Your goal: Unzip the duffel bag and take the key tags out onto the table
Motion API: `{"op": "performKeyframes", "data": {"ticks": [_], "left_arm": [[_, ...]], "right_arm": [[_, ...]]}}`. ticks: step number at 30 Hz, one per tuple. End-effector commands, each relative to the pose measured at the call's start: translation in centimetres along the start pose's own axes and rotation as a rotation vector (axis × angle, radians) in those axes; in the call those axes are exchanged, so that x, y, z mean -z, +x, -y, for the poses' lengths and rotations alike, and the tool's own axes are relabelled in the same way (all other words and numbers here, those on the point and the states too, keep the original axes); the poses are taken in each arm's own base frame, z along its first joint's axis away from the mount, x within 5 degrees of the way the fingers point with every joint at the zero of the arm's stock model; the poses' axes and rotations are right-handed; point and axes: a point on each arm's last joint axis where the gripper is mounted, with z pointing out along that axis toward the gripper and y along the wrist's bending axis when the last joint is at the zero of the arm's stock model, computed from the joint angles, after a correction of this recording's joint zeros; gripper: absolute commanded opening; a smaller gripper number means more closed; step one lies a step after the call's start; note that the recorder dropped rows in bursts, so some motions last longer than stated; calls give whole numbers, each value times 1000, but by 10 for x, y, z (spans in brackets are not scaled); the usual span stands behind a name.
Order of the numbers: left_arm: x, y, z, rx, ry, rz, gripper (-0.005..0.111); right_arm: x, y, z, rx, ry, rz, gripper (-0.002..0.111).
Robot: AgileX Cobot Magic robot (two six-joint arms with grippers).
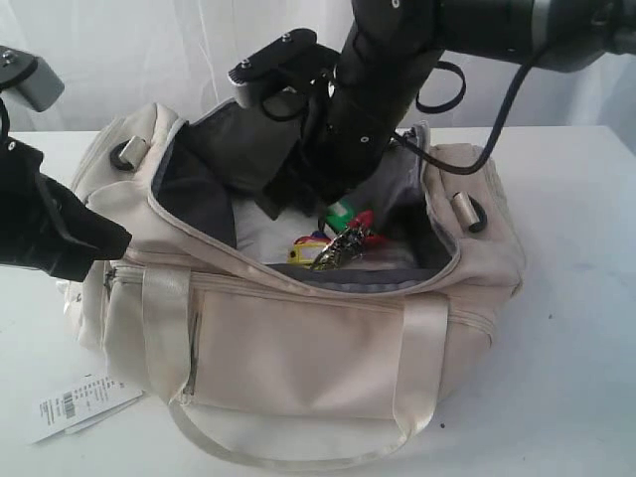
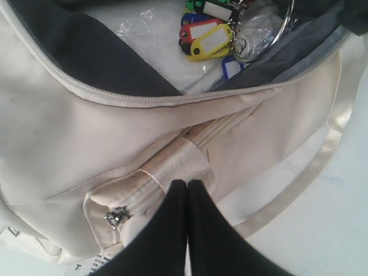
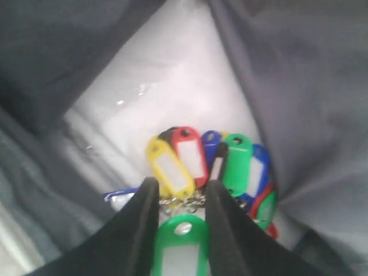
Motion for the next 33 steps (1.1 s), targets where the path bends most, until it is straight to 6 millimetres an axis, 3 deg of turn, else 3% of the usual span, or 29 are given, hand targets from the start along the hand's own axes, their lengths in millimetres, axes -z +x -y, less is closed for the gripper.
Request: {"op": "performKeyframes", "data": {"ticks": [1,7,9,14,16,23,27,33], "left_arm": [[1,2,4,7,25,-8,0],[1,2,4,7,25,-8,0],[1,2,4,7,25,-8,0],[1,2,4,7,25,-8,0],[1,2,4,7,25,-8,0],[1,2,4,7,25,-8,0],[1,2,4,7,26,-9,0],[1,2,4,8,27,-8,0]], "right_arm": [[9,4,-6,-9,-88,-49,0],[9,8,-5,151,-80,-85,1],[9,9,-5,201,-88,-91,7],[10,14,-6,291,-115,-136,34],[10,15,-7,340,-127,-152,39],[11,19,-8,430,-152,-184,40],[10,19,-6,453,-141,-182,51],[-20,18,-1,466,-112,-223,51]]}}
